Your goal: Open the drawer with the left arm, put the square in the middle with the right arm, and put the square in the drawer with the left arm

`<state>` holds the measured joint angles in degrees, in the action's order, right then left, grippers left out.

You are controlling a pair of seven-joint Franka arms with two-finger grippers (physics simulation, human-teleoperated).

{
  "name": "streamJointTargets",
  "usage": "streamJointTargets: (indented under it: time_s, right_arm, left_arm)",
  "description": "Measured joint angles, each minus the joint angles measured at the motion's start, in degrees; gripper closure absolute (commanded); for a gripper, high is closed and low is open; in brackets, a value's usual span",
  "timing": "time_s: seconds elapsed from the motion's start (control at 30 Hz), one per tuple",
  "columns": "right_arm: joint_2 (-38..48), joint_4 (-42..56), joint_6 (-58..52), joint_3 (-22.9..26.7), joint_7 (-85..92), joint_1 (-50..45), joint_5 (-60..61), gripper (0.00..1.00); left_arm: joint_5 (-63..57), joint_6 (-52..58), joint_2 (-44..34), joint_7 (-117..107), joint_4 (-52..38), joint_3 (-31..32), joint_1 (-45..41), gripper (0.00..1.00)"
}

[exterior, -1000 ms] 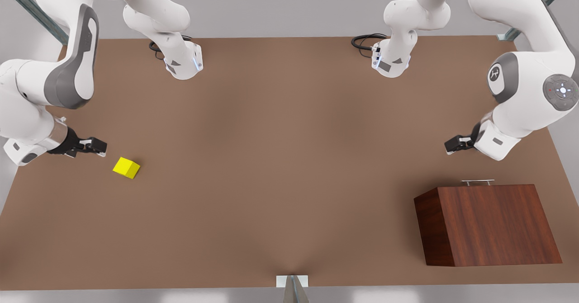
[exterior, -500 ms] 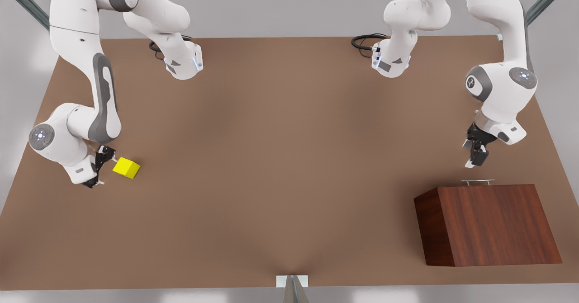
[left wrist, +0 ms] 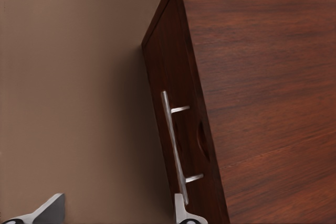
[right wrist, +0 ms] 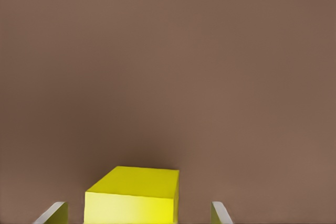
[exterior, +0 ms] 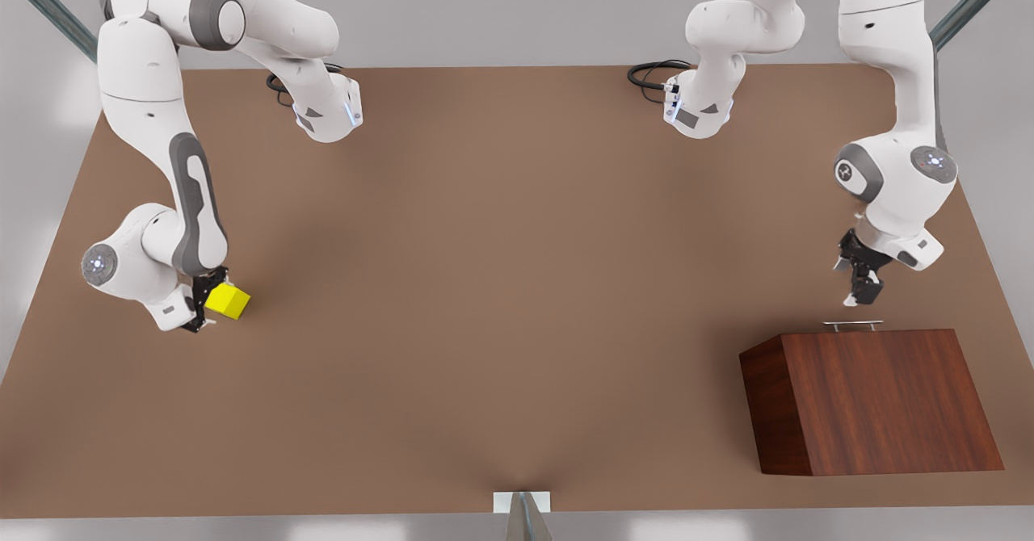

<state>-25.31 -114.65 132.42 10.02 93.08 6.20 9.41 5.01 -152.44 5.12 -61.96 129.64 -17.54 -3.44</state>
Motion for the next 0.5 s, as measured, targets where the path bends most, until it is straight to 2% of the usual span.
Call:
streamJointTargets:
  time_s: [0.07,0.17,0.5]
  right_arm:
    - [-0.3,-0.9,-0.1,0.0,0.1,0.2,0.0,0.00]
    - [-0.4,-1.6,1.2,0.0,0.2,0.3,0.0,0.00]
    - [-1.4,-6.6,9.7,0.0,1.0,1.0,0.0,0.00]
  left_arm:
    - [0.0,-1.1,0.8,0.0,0.0,-0.8,-2.3,0.00]
    - [0.0,-3.3,2.0,0.0,-0.3,-0.9,0.3,0.00]
    - [4.0,-9.1,5.6,0.0,-1.1,-1.6,0.2,0.00]
